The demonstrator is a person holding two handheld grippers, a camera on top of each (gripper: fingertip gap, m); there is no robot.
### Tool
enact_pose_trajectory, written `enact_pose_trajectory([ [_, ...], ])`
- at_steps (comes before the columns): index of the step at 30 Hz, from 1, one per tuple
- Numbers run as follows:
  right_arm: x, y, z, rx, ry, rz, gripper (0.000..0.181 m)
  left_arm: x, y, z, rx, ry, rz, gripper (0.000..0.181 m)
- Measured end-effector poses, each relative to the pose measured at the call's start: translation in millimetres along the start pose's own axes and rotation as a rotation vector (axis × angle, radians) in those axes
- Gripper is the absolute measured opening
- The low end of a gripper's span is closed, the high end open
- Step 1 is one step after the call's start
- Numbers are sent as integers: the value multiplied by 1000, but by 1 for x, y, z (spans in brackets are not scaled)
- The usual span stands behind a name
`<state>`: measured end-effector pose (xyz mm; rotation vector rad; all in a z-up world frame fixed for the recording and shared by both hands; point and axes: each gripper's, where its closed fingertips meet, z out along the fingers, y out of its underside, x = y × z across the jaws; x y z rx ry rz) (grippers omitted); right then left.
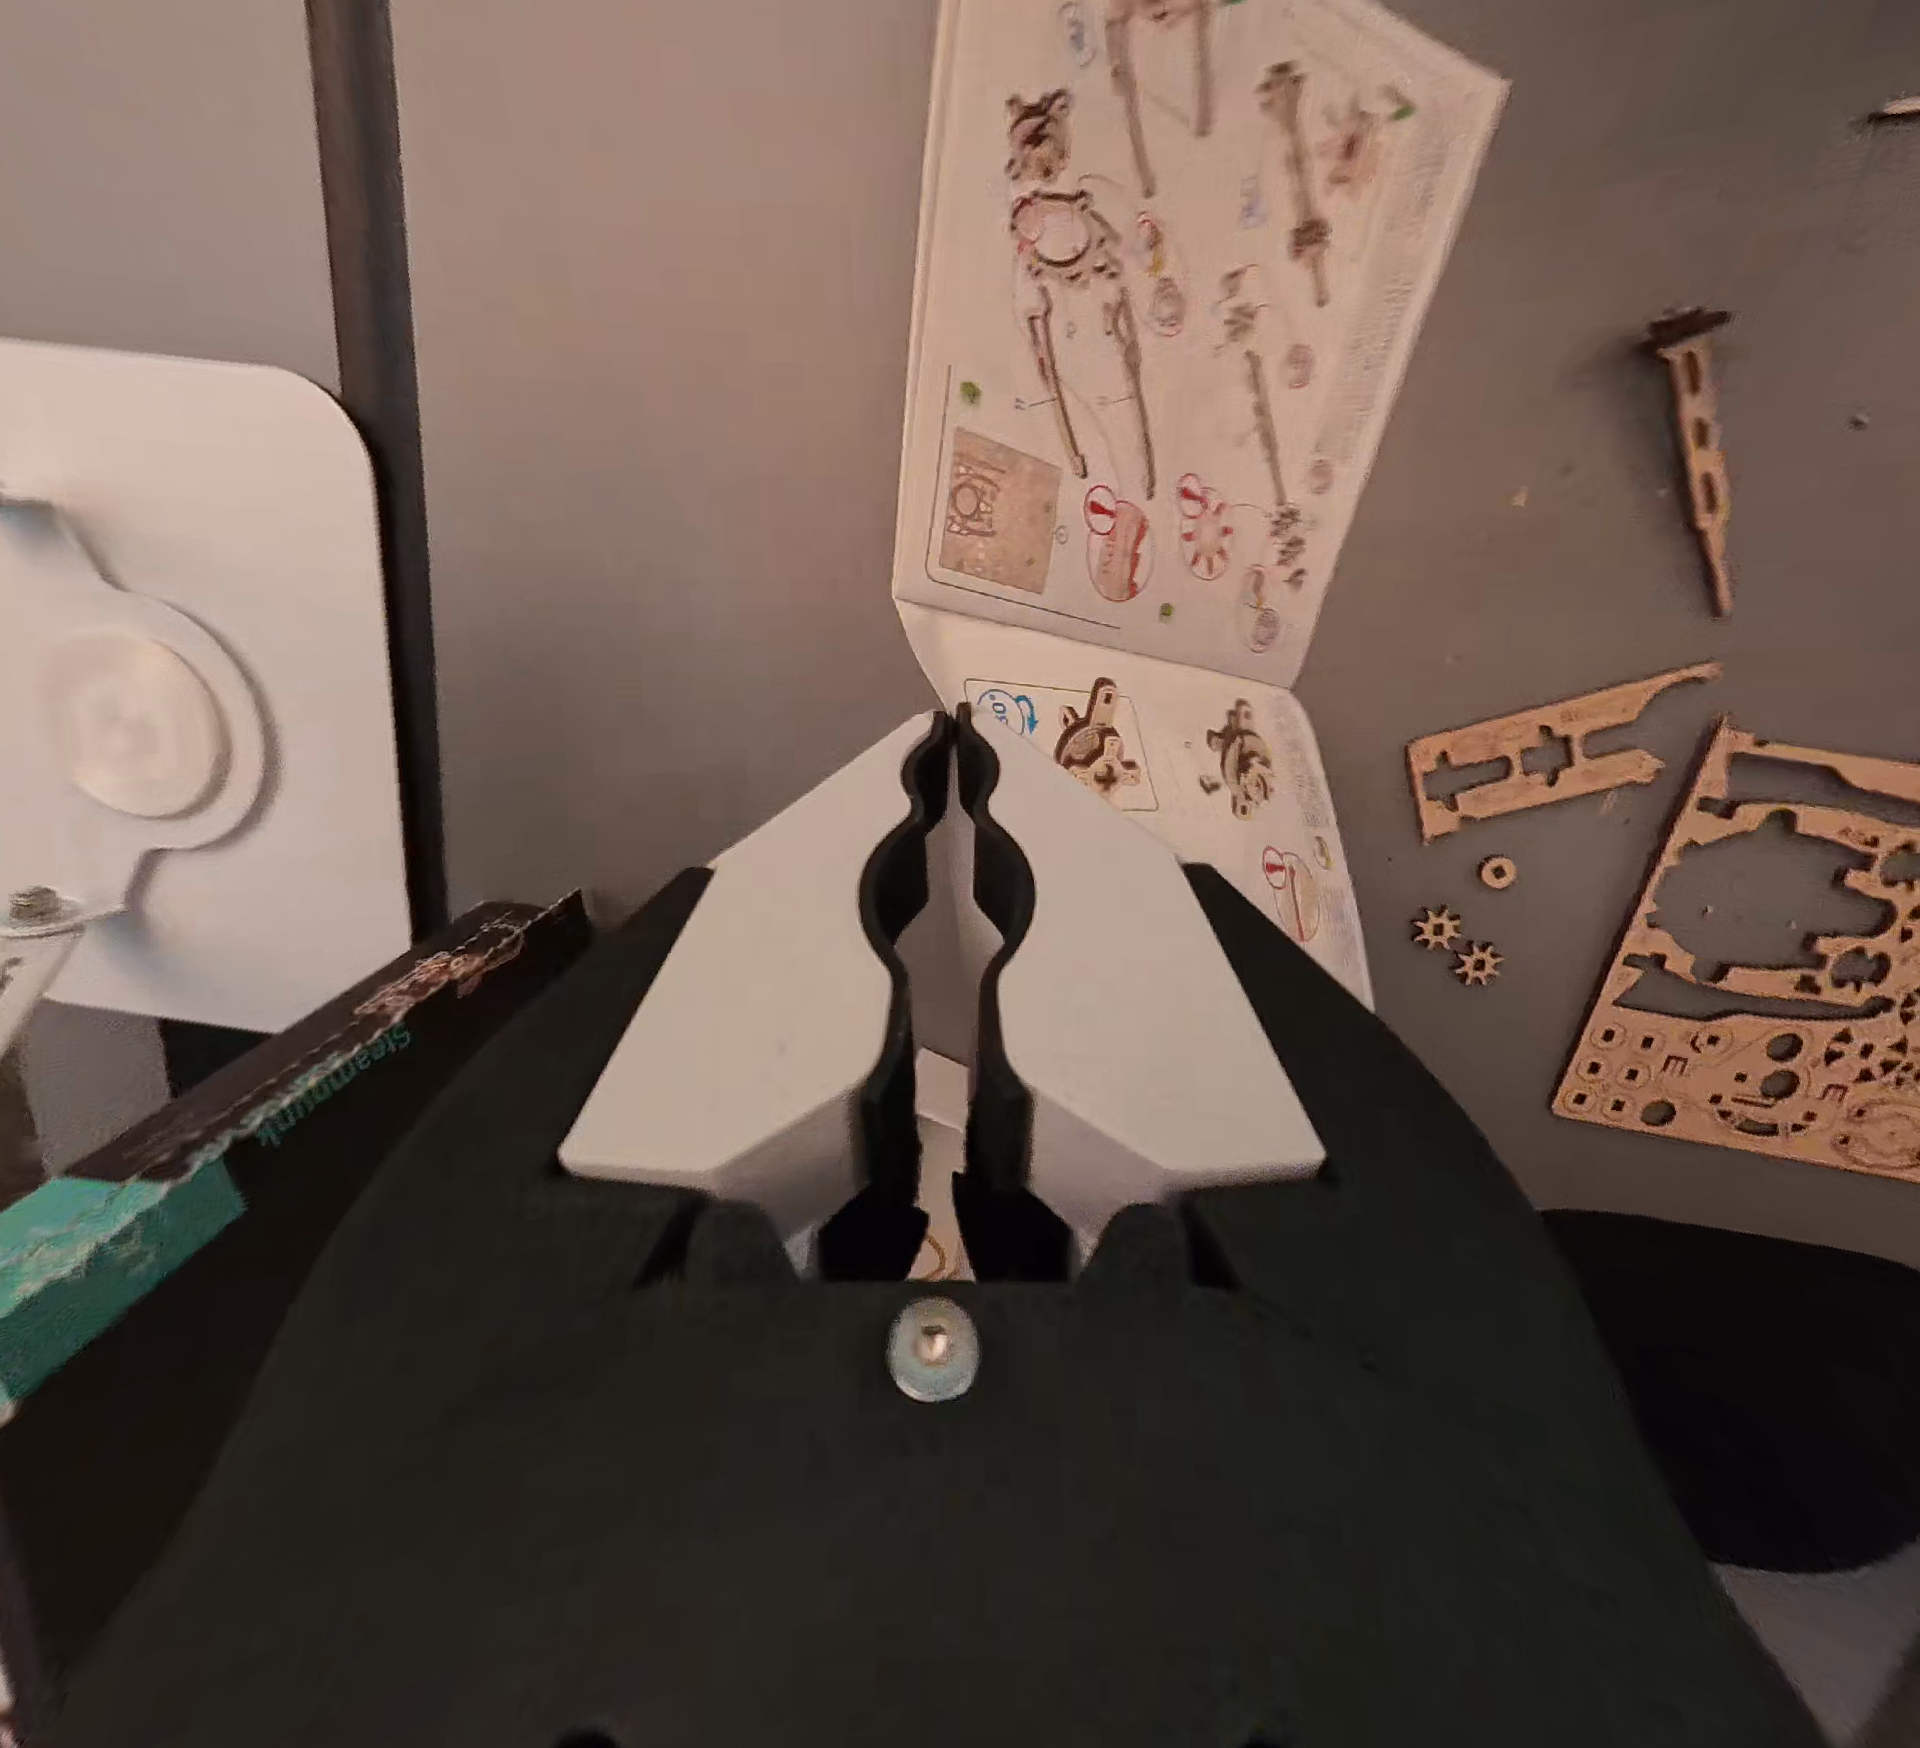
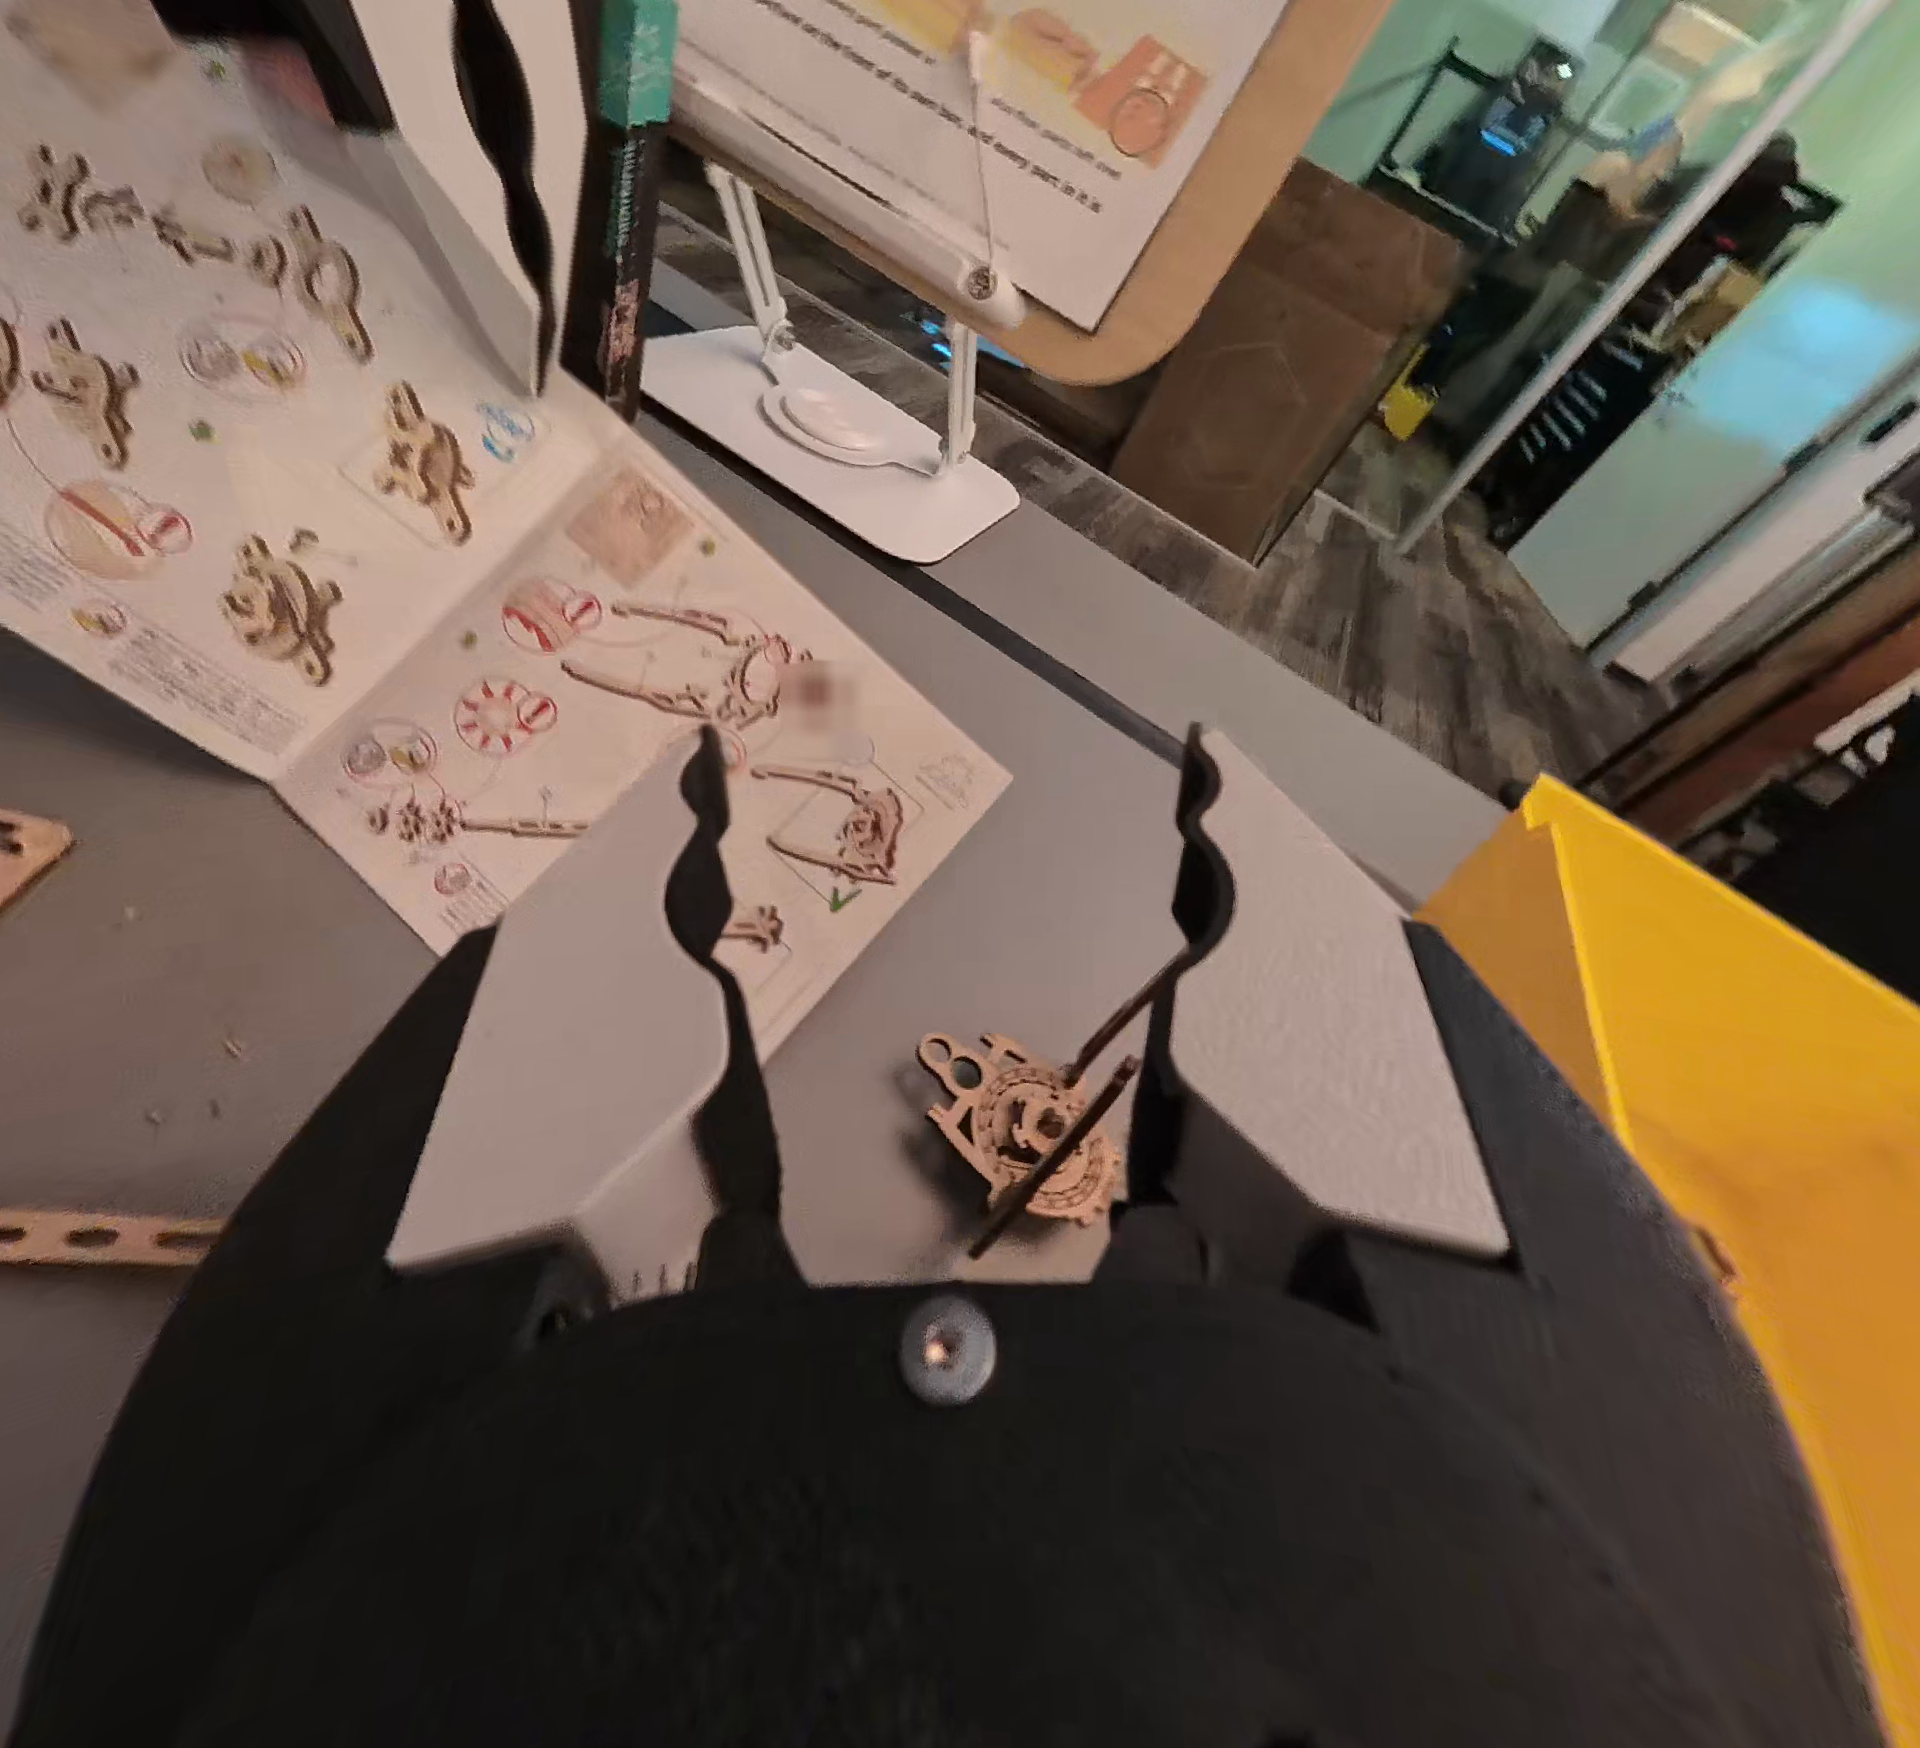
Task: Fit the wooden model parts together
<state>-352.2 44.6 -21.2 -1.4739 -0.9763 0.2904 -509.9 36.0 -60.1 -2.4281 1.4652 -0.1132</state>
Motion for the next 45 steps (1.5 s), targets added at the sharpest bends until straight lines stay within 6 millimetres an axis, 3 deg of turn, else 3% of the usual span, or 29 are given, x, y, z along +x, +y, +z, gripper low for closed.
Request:
enact_pose_trajectory([
  [4,-7,1,1,-28,34,69,94,-7,0,29,-87,62,-82,0],
  [11,-8,14,2,-97,50,194,95,-3,20,67,-176,115,-220,1],
  [16,1,18,0,-123,107,158,100,1,23,78,-154,111,-247,4],
  [21,11,14,-6,-114,182,133,109,-15,11,70,-28,17,-236,19],
  [24,7,15,-7,-134,183,165,111,-22,4,56,68,-28,-254,31],
  [30,1,15,-6,-140,188,140,113,-33,4,13,234,-251,-251,35],
  [32,0,15,-5,-139,183,142,114,-26,0,-1,303,-315,-249,35],
  [36,-5,17,-3,-141,164,137,114,11,-15,-9,441,-330,-287,38],
  [38,-6,16,-2,-131,157,130,114,14,-19,-20,469,-441,-329,38],
  [40,-7,15,-2,-117,151,125,114,2,-17,-52,443,-714,-322,40],
  [42,-8,15,-1,-106,141,131,114,-5,-17,-104,448,-1020,-317,40],
  [45,-9,15,0,-100,129,140,114,10,-31,-175,537,-1223,-378,53],
])
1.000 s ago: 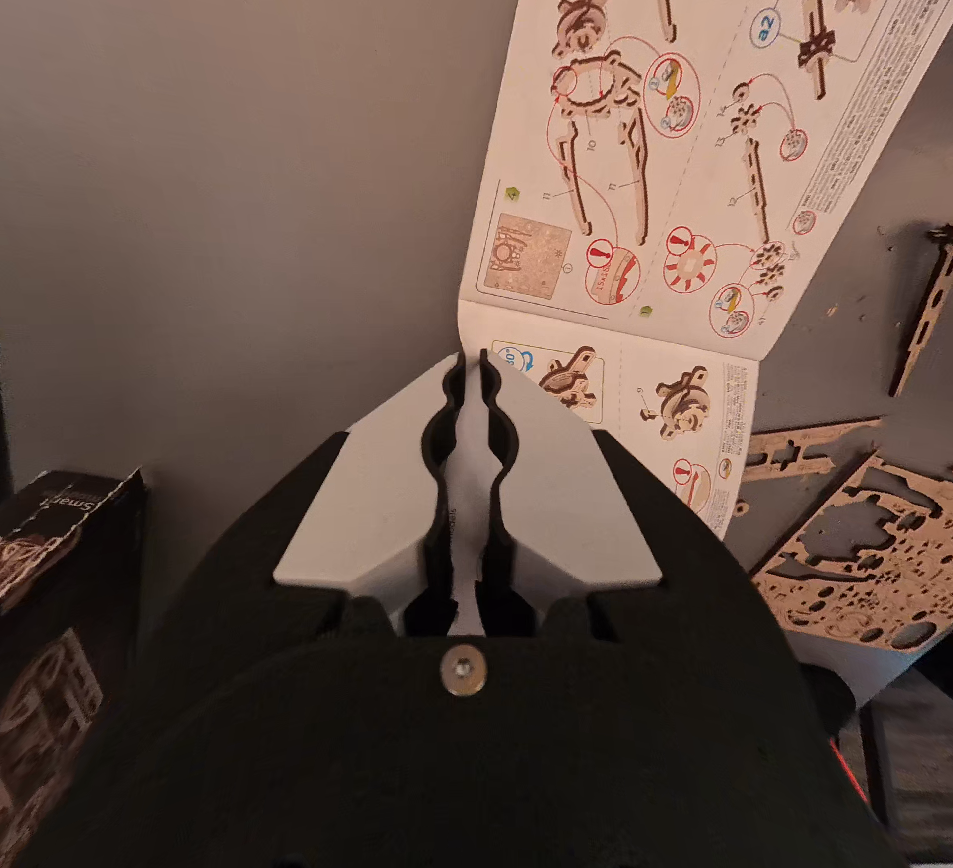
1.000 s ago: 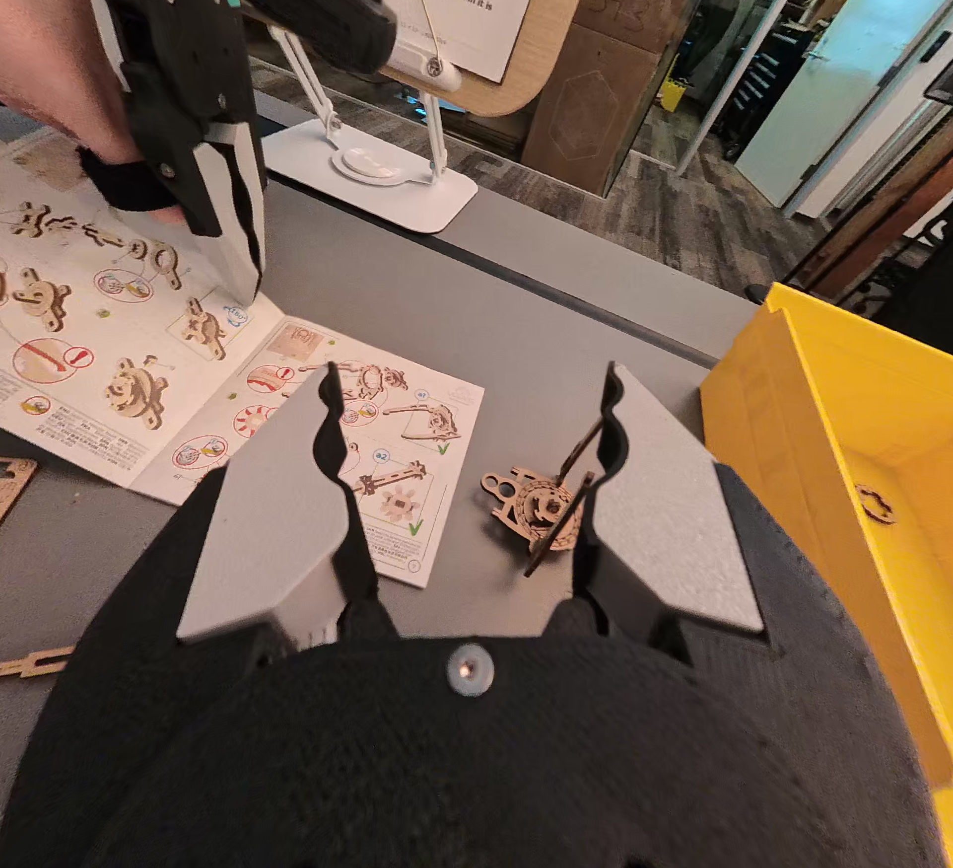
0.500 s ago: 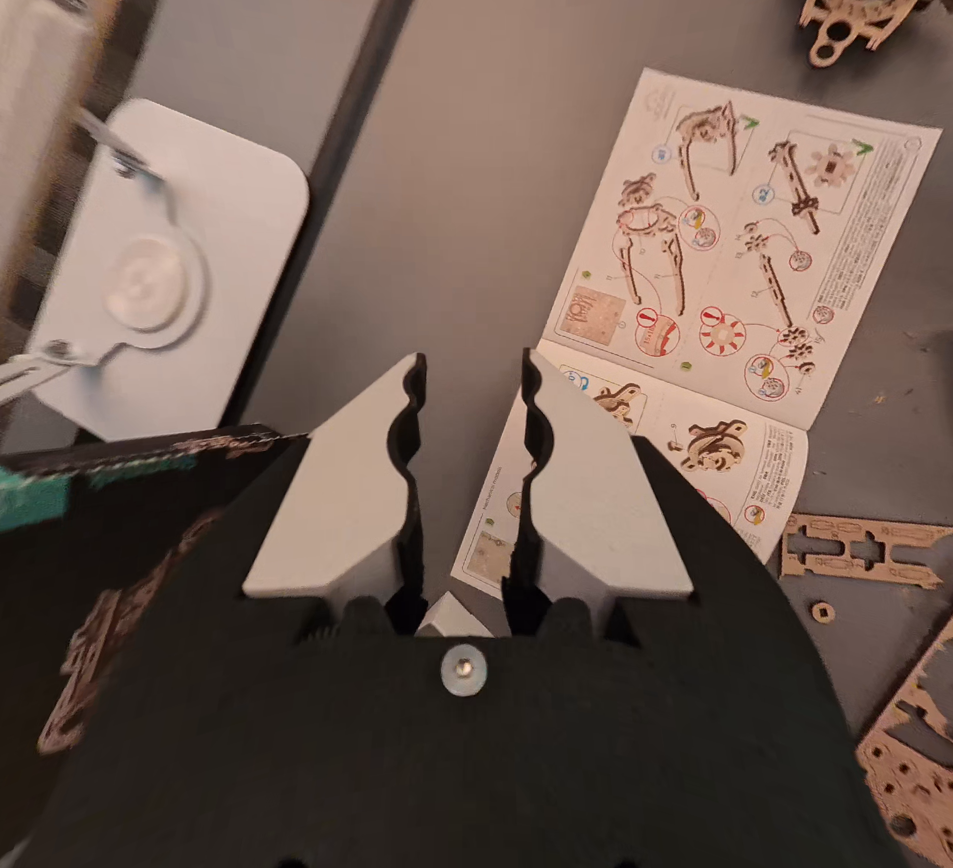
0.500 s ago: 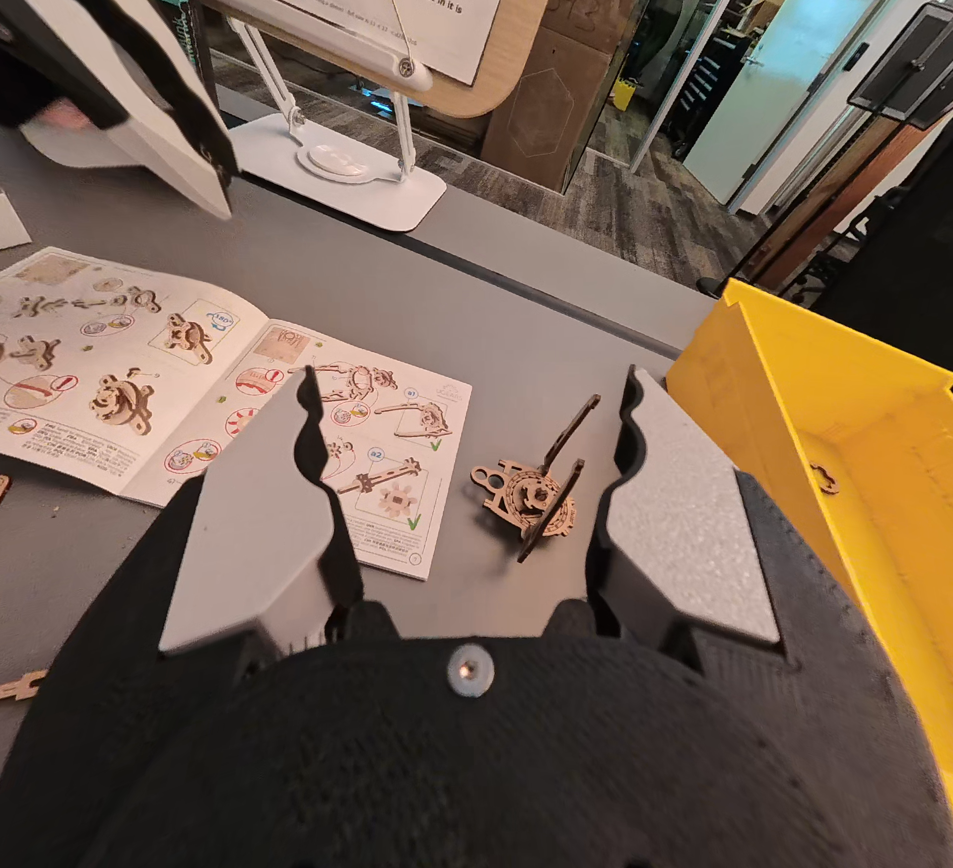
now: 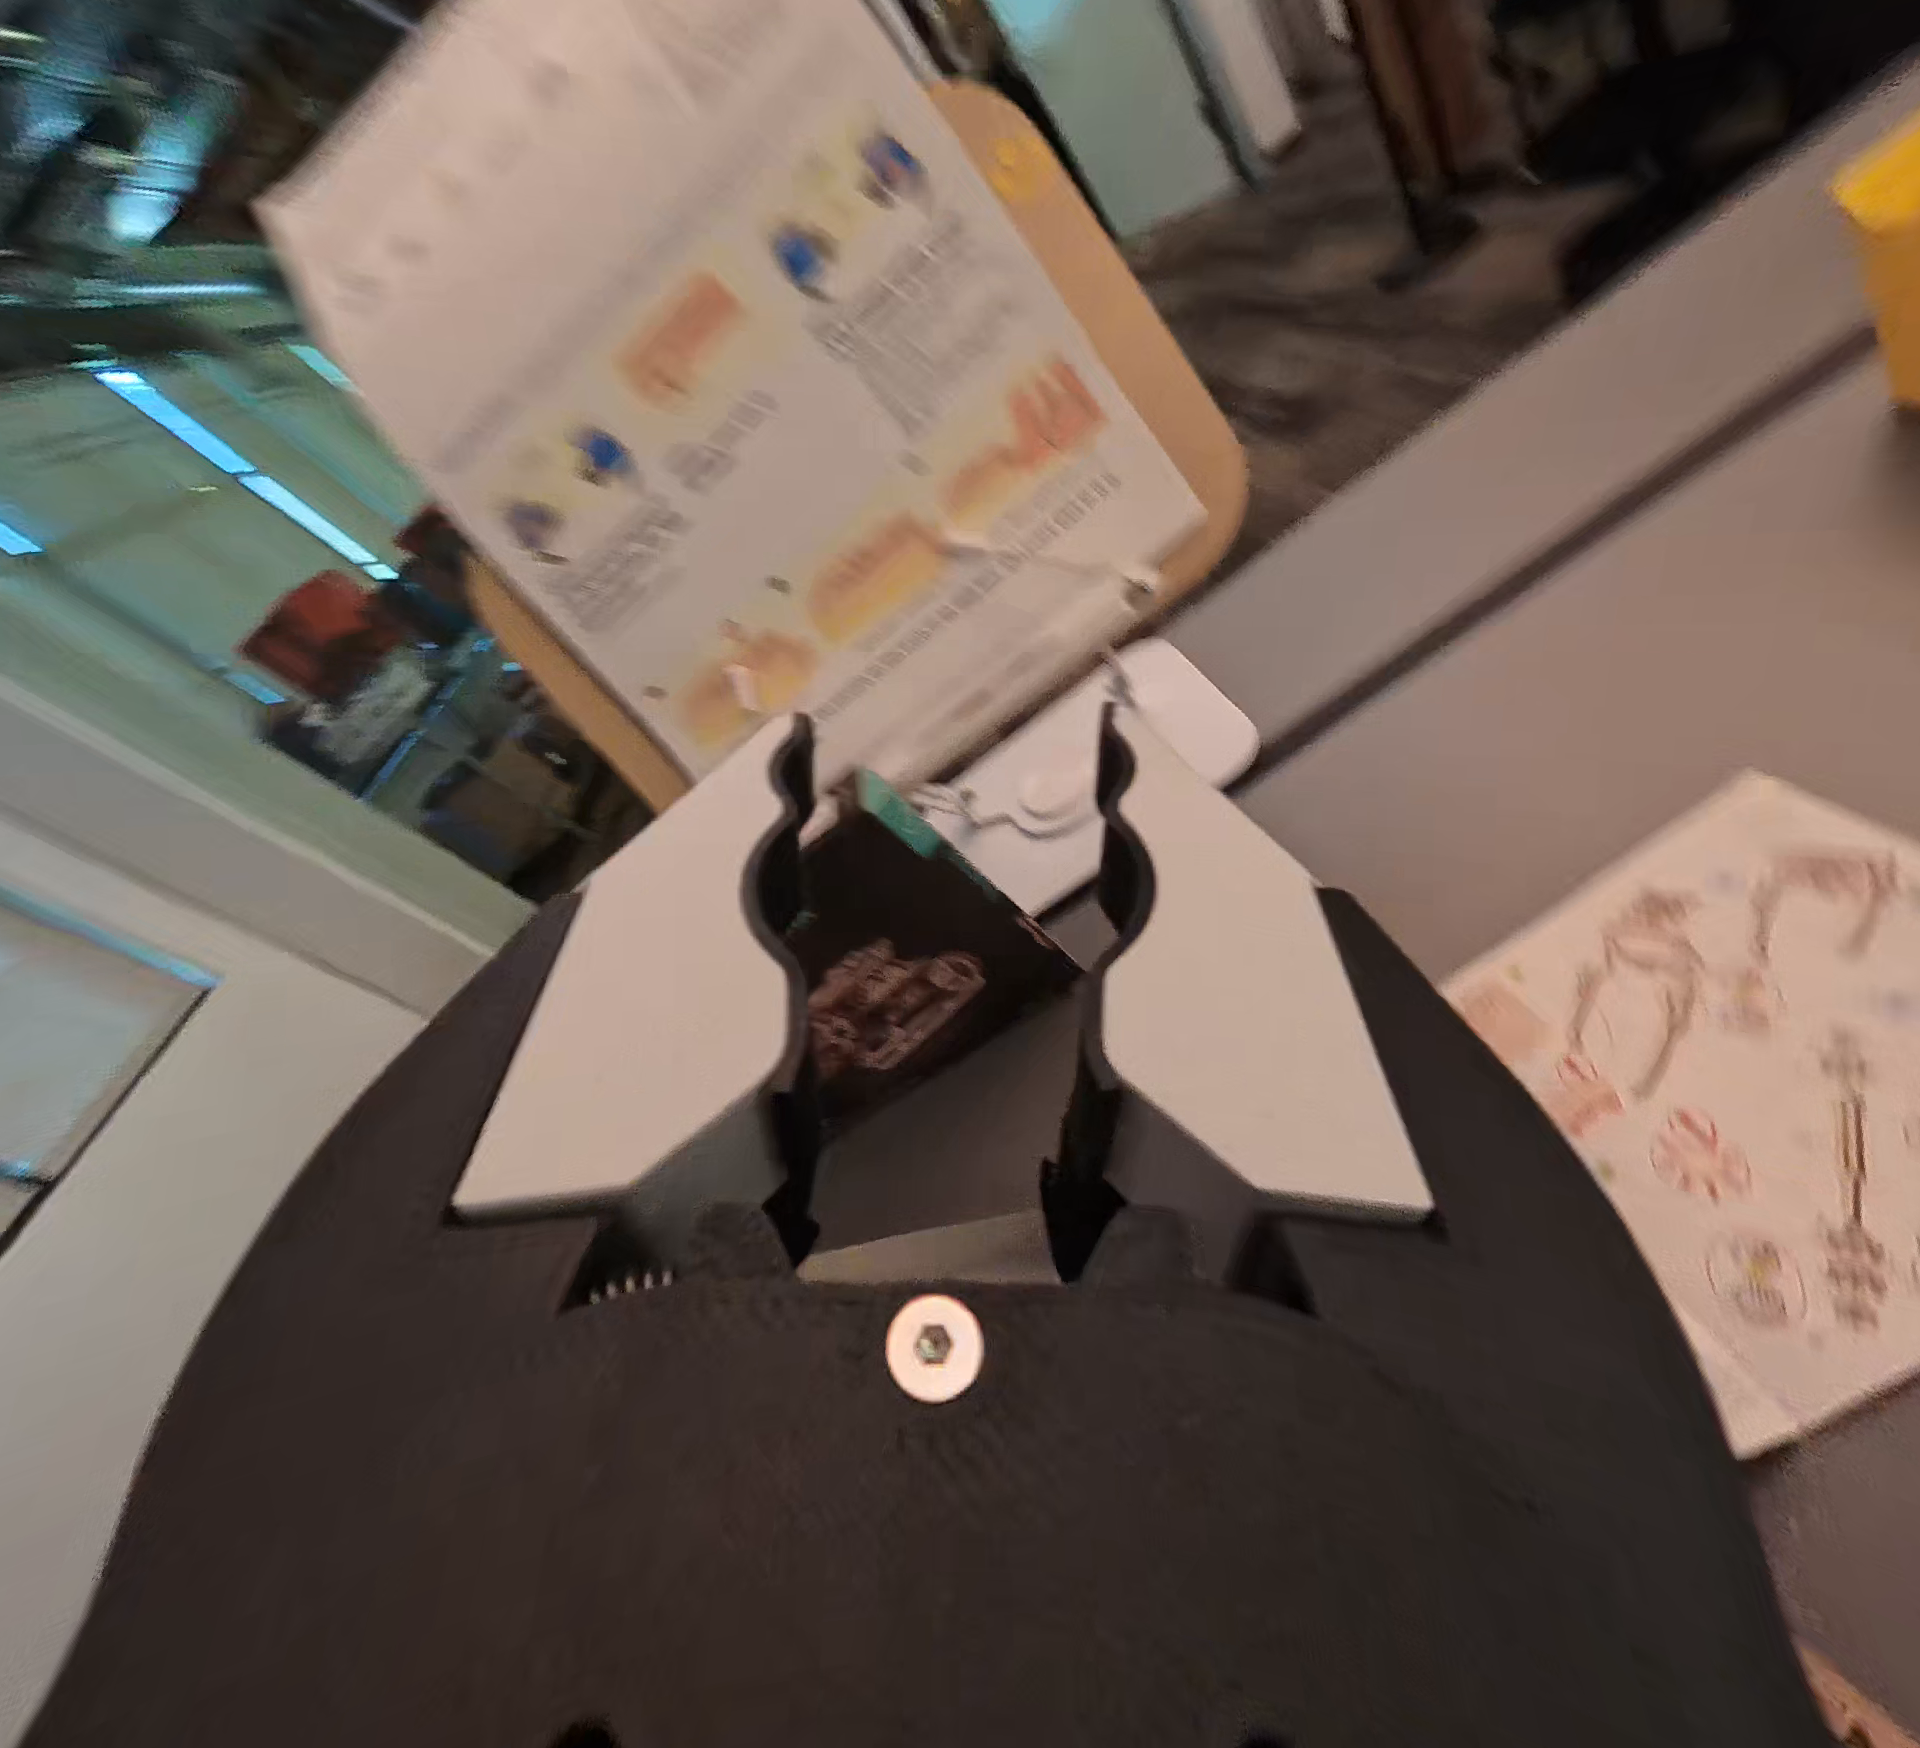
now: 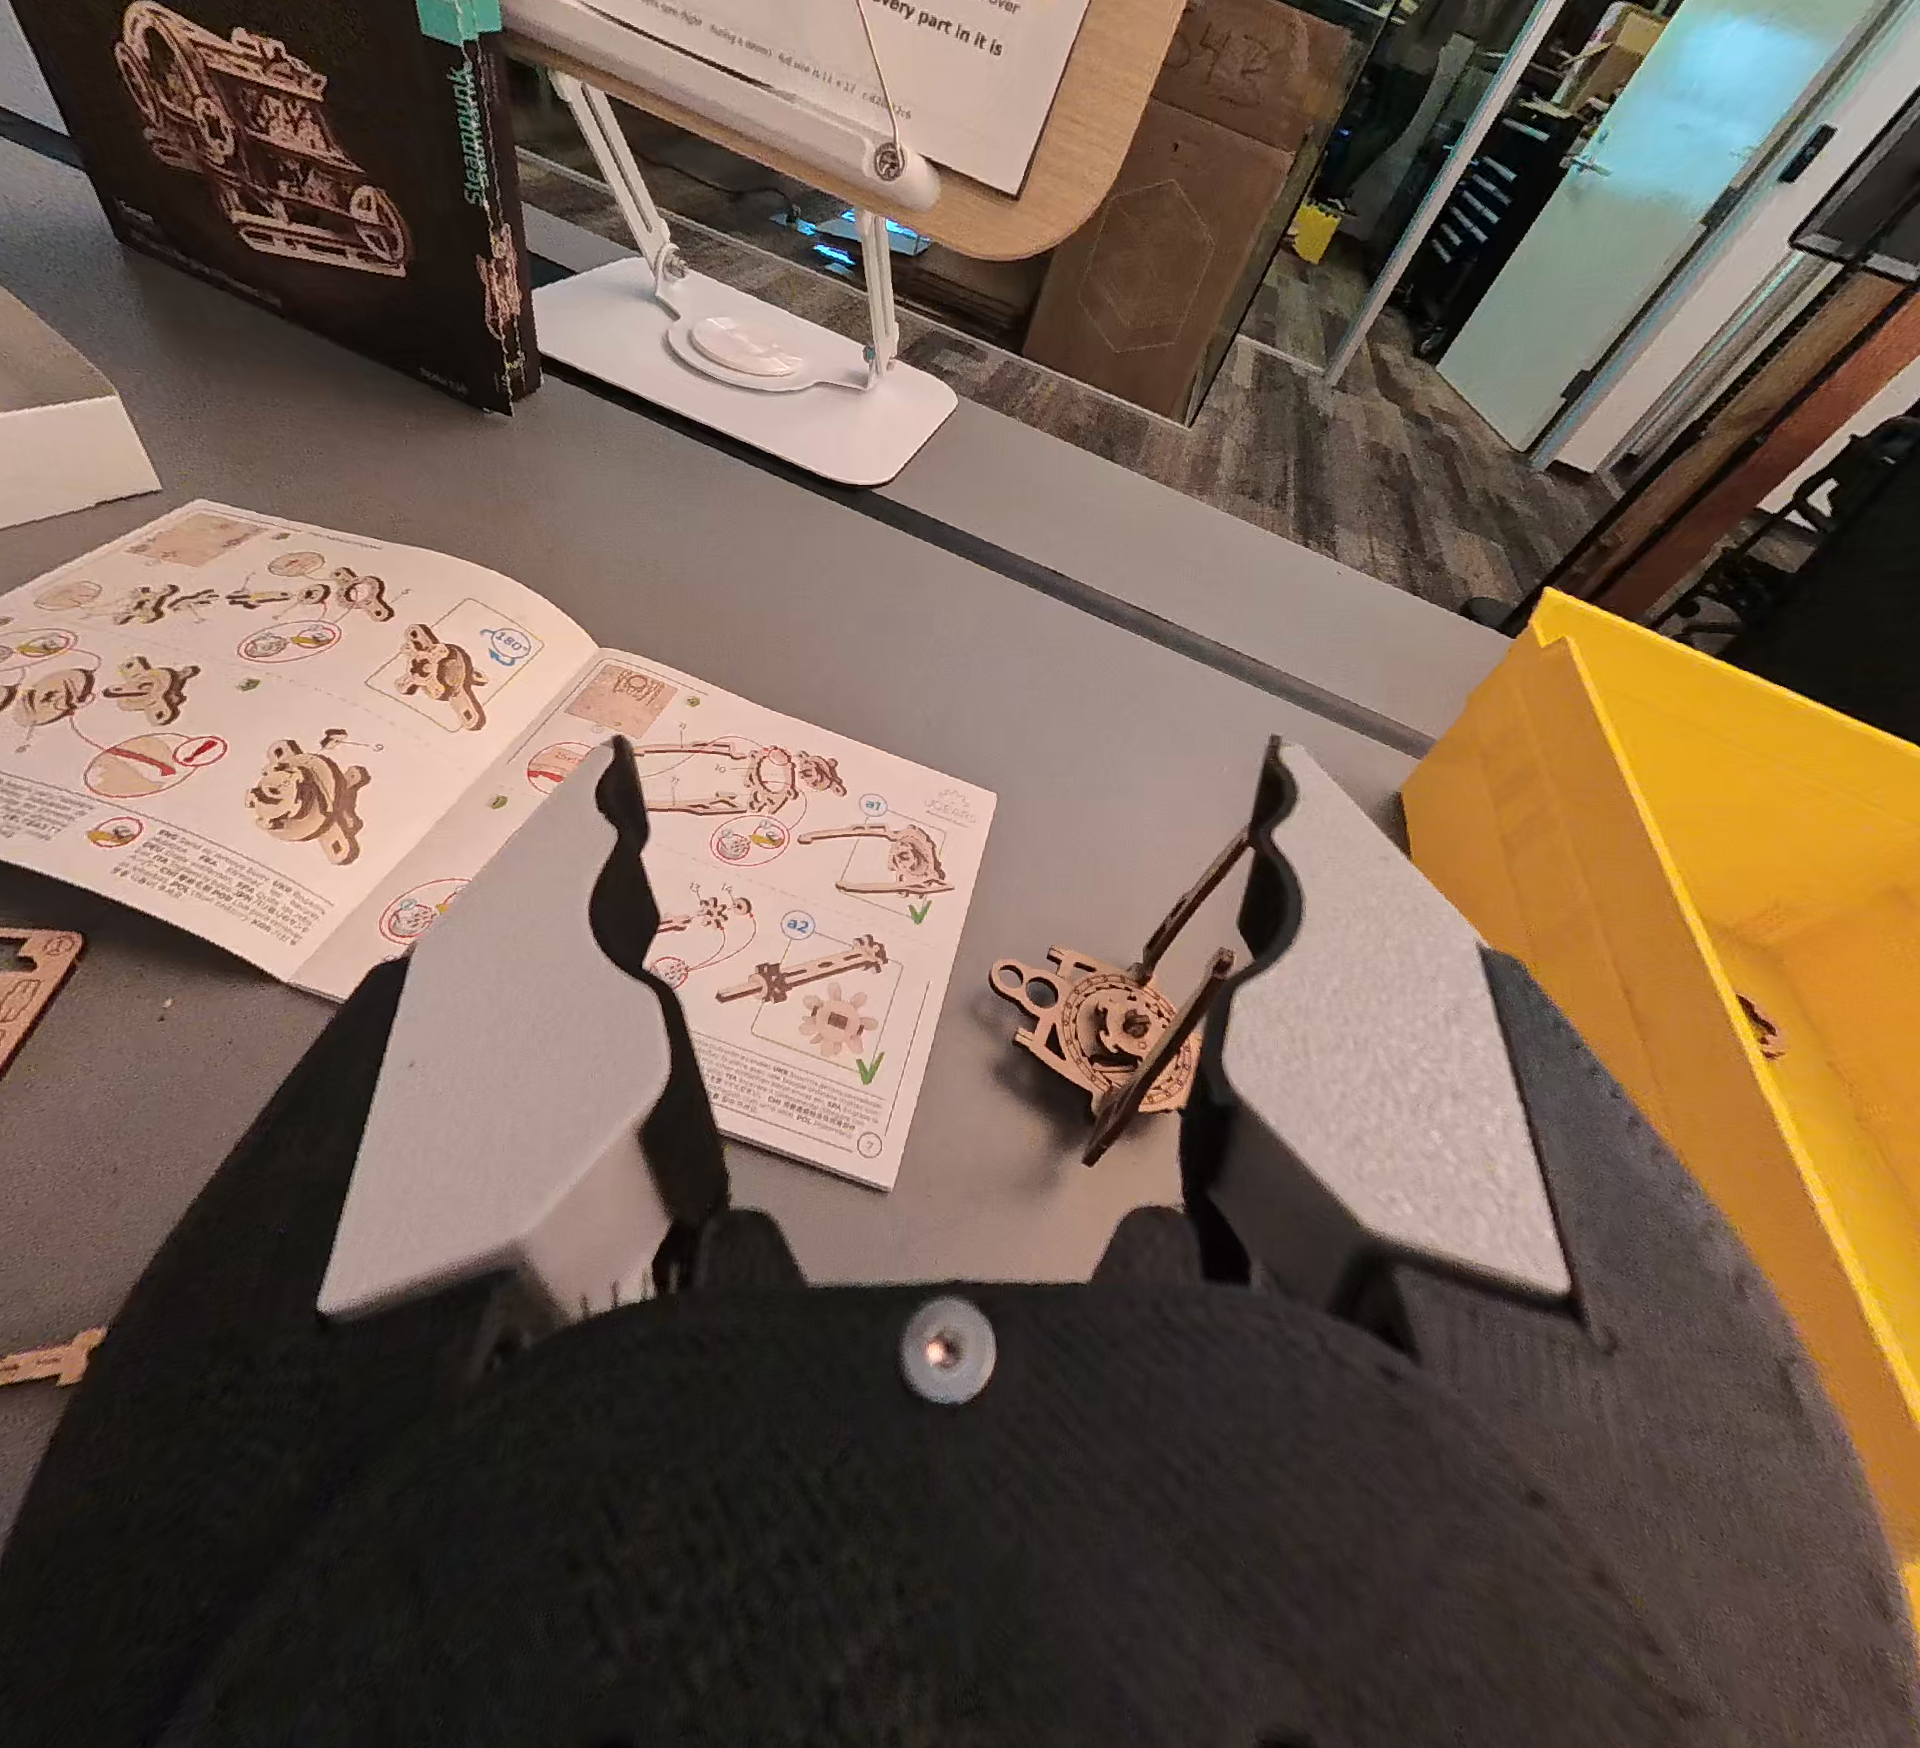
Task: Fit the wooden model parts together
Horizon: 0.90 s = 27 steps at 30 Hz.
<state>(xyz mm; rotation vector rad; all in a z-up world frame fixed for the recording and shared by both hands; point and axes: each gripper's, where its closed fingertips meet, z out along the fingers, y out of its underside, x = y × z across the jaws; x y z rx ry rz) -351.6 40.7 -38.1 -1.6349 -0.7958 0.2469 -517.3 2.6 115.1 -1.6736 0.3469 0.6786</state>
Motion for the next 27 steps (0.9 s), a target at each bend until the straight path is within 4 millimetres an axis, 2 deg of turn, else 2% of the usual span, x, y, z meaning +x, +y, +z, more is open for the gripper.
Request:
enact_pose_trajectory([
  [2,0,0,0,-1,-2,-1,114,-26,-29,-23,50,-102,-29,62],
  [4,0,0,0,-1,-2,-5,114,-43,-47,-42,76,-163,-43,65],
  [6,0,0,0,2,-2,-7,114,-56,-60,-57,112,-200,-64,65],
  [9,0,0,-1,-1,-1,-12,114,-67,-67,-70,130,-229,-77,64],
  [17,-5,4,0,-15,-19,-28,114,-65,-66,-73,110,-238,-53,64],
  [24,2,3,-1,-6,-12,-22,114,-62,-67,-74,95,-228,-49,59],
  [27,8,4,1,0,-8,-13,114,-50,-60,-72,92,-142,-58,56],
])
